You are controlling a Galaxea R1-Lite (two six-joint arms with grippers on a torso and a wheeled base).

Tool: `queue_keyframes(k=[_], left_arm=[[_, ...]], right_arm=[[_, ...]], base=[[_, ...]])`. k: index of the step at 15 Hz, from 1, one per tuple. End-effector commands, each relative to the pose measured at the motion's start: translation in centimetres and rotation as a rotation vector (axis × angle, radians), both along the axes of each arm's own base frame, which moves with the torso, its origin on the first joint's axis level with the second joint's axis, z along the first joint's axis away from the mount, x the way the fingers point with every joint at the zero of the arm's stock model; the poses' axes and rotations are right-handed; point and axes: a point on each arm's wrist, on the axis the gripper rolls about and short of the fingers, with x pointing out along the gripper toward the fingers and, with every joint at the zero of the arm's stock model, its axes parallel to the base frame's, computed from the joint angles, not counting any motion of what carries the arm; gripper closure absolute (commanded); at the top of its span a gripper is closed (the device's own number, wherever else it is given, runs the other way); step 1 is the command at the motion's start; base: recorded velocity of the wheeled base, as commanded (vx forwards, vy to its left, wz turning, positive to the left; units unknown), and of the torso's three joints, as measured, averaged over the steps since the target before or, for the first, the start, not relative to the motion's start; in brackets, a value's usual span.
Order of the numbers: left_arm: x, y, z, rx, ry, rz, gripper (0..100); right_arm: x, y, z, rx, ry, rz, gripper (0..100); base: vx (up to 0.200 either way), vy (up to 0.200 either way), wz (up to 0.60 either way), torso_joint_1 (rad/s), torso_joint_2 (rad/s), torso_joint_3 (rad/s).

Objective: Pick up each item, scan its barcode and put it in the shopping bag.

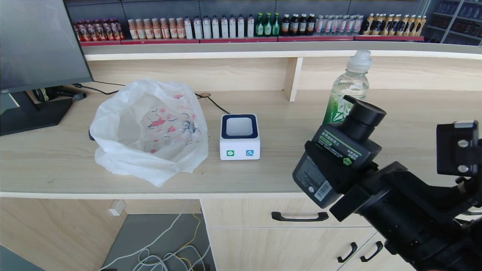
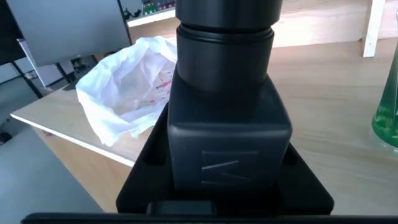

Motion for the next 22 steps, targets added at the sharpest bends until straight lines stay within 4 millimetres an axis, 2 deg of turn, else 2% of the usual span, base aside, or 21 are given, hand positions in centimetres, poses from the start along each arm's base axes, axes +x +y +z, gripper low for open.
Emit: queue_keyframes(k=[1, 3, 5, 7, 9, 10, 11, 17, 19, 22], left_arm=[[0.0, 0.0, 0.0, 0.0, 0.0, 0.0, 0], [0.0, 0.0, 0.0, 0.0, 0.0, 0.0, 0], [0.0, 0.0, 0.0, 0.0, 0.0, 0.0, 0], [0.0, 0.0, 0.0, 0.0, 0.0, 0.0, 0], [0.0, 0.0, 0.0, 0.0, 0.0, 0.0, 0], [0.0, 0.0, 0.0, 0.0, 0.0, 0.0, 0], [0.0, 0.0, 0.0, 0.0, 0.0, 0.0, 0], [0.0, 0.0, 0.0, 0.0, 0.0, 0.0, 0], [0.0, 0.0, 0.0, 0.0, 0.0, 0.0, 0], [0.0, 0.0, 0.0, 0.0, 0.0, 0.0, 0]], right_arm=[[-1.1, 0.2, 0.3, 0.037, 0.008, 0.066, 100], [-2.0, 1.0, 0.6, 0.092, 0.022, 0.27, 100], [-2.4, 1.0, 0.5, 0.133, 0.059, 0.428, 100], [-2.4, 1.2, 1.9, 0.257, 0.099, 0.574, 100], [-2.9, 0.8, 2.7, 0.308, 0.13, 0.714, 100], [-3.0, 0.7, 2.8, 0.311, 0.13, 0.722, 100], [-3.4, 0.2, 3.2, 0.322, 0.147, 0.843, 100], [-1.4, 0.8, 5.1, 0.421, 0.167, 0.854, 100], [-0.3, 0.6, 5.4, 0.4, 0.149, 0.872, 100], [0.3, 0.3, 5.3, 0.364, 0.136, 0.891, 100]], base=[[0.0, 0.0, 0.0, 0.0, 0.0, 0.0], [0.0, 0.0, 0.0, 0.0, 0.0, 0.0], [0.0, 0.0, 0.0, 0.0, 0.0, 0.0], [0.0, 0.0, 0.0, 0.0, 0.0, 0.0], [0.0, 0.0, 0.0, 0.0, 0.0, 0.0], [0.0, 0.0, 0.0, 0.0, 0.0, 0.0], [0.0, 0.0, 0.0, 0.0, 0.0, 0.0], [0.0, 0.0, 0.0, 0.0, 0.0, 0.0], [0.0, 0.0, 0.0, 0.0, 0.0, 0.0], [0.0, 0.0, 0.0, 0.0, 0.0, 0.0]])
